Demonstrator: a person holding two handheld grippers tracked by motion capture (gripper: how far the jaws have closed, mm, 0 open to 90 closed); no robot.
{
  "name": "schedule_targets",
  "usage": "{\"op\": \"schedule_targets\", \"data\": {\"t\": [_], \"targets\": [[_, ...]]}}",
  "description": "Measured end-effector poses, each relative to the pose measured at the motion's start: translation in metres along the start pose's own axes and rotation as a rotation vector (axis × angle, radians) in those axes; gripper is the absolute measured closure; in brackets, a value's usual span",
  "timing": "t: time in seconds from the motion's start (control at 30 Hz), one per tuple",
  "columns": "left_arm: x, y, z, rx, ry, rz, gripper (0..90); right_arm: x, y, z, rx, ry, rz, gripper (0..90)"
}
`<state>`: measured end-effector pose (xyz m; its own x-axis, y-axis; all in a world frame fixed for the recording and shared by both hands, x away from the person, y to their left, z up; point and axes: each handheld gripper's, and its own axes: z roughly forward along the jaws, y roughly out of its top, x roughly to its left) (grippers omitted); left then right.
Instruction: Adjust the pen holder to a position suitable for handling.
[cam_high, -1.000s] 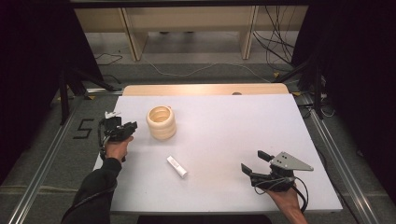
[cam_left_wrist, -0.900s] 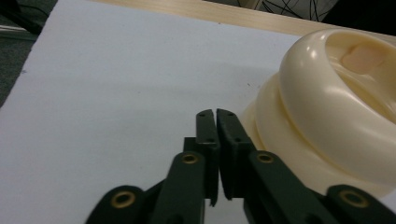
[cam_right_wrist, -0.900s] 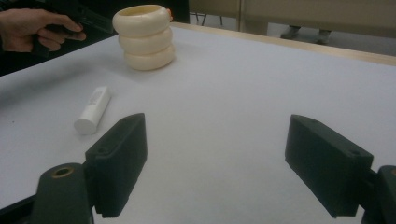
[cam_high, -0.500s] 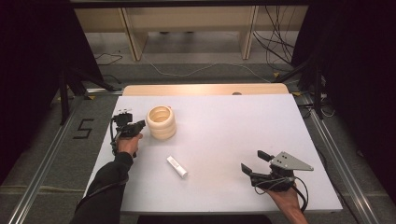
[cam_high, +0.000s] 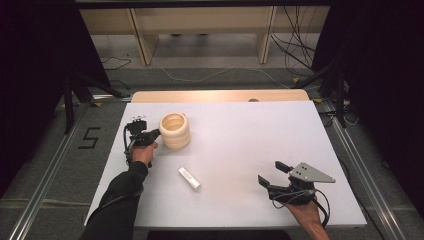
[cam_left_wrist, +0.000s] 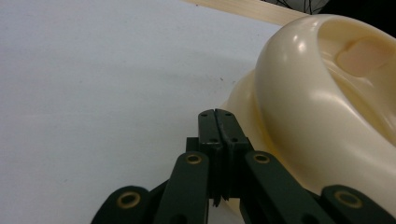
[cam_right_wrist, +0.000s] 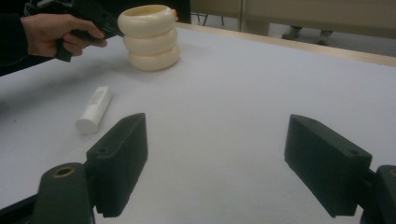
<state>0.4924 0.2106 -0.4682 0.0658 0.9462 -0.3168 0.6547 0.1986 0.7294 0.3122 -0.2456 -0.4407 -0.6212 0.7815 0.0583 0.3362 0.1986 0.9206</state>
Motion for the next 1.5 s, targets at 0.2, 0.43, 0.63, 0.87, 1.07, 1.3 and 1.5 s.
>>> {"op": "schedule_targets", "data": {"t": [0.2, 0.43, 0.63, 0.87, 1.07, 1.3, 1.5], "targets": [[-0.020, 0.001, 0.010, 0.015, -0.022, 0.024, 89.3, 0.000, 0.000, 0.000, 0.001, 0.000, -0.002, 22.1], [-0.052, 0.000, 0.021, 0.037, -0.055, 0.075, 89.3, -0.001, 0.000, -0.001, -0.002, 0.001, 0.003, 22.2], [-0.080, -0.003, 0.029, 0.060, -0.089, 0.123, 89.3, -0.001, 0.000, -0.001, -0.003, 0.002, 0.000, 22.2], [-0.100, -0.005, 0.034, 0.083, -0.109, 0.165, 89.3, -0.001, 0.001, -0.001, -0.006, 0.002, -0.001, 22.2], [-0.113, -0.007, 0.039, 0.094, -0.119, 0.181, 89.3, -0.001, 0.001, -0.001, -0.005, 0.005, -0.001, 22.2], [-0.124, -0.011, 0.045, 0.109, -0.137, 0.198, 89.3, -0.001, 0.001, -0.001, -0.005, 0.006, -0.001, 22.2], [-0.117, -0.006, 0.039, 0.113, -0.141, 0.219, 88.9, -0.002, 0.000, -0.002, -0.006, 0.007, 0.003, 22.2]]}}
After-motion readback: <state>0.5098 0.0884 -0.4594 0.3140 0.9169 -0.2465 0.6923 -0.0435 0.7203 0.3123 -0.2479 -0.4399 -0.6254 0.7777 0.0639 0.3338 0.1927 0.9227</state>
